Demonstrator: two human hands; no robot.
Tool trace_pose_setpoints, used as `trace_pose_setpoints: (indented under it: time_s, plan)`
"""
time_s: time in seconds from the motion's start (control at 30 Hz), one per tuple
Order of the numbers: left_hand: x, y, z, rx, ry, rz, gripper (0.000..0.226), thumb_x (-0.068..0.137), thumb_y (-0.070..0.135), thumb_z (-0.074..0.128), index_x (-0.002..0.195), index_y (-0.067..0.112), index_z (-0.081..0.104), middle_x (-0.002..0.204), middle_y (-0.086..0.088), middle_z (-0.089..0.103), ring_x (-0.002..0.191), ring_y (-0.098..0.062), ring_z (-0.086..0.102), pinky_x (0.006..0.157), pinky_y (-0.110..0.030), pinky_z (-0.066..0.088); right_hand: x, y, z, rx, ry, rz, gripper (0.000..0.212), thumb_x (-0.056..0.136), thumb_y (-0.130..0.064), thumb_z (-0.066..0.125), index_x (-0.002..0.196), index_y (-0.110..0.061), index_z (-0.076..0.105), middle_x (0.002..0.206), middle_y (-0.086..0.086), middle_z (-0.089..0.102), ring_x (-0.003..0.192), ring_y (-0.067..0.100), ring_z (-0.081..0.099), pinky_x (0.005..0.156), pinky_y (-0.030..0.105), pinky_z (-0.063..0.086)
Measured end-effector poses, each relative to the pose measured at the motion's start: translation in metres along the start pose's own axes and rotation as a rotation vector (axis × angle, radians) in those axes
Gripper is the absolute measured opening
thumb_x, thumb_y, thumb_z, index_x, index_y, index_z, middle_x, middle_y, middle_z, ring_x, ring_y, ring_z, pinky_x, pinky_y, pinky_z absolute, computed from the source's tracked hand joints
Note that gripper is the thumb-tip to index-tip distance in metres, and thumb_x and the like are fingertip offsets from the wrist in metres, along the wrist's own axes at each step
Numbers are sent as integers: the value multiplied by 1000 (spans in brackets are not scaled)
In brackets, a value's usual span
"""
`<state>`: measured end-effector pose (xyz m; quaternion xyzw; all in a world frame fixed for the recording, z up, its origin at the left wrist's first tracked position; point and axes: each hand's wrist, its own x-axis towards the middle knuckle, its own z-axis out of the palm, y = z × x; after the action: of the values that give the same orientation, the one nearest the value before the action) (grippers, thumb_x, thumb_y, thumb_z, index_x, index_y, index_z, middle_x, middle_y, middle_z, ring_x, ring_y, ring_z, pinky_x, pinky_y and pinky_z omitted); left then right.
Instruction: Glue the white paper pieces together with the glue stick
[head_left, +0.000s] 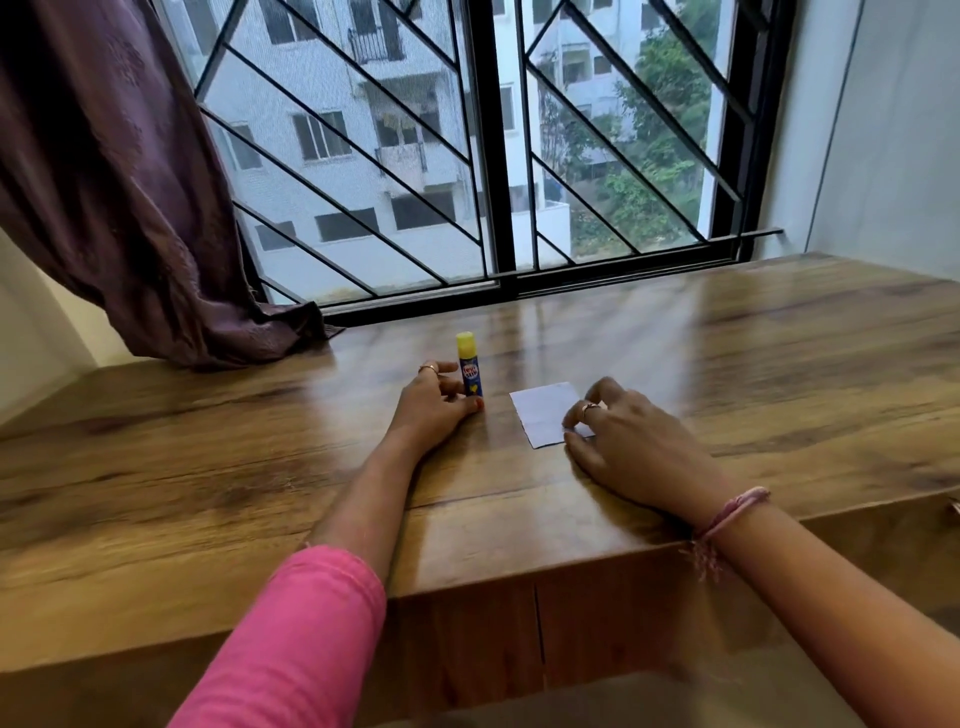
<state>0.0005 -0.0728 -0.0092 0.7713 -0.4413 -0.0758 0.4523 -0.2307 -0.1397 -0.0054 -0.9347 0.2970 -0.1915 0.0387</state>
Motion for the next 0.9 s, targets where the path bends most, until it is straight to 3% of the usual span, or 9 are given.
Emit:
trace_pose_setpoints:
  time_s: [0.23,0.4,0.6,0.73,0.9]
  plan:
    - [-1,0,0,-9,9,-30,55,79,17,76,126,10,48,107,-4,66,98,-14,58,82,-20,40,1,3,3,43,-18,-40,34,94,-38,41,122,-33,61,121,-3,51,106,22,48,90,40,48]
    - [-1,0,0,-33,8,-54,54,79,15,77,125,10,49,105,-6,68,94,-12,58,67,-10,39,1,4,4,56,-28,-73,34,96,-39,39,124,-36,60,122,-10,55,104,19,46,93,34,45]
    - [-1,1,-1,-34,1,-64,54,79,16,77,124,11,49,103,-2,67,84,-6,57,56,-2,41,-1,4,2,59,-49,-65,35,96,-37,40,128,-35,55,125,-7,52,110,21,46,95,36,44]
    - [-2,2,-1,-66,3,-65,56,78,14,77,126,9,49,103,0,65,89,-9,60,64,-7,43,-2,3,2,98,6,-13,41,92,-36,45,132,-26,50,130,-3,47,115,24,50,93,38,46]
    - [-3,-3,-4,-90,-41,-65,63,78,12,77,132,10,45,122,-4,62,113,-17,56,97,-26,43,0,10,5,149,57,61,53,87,-33,54,135,-15,42,132,7,44,113,30,55,96,34,40]
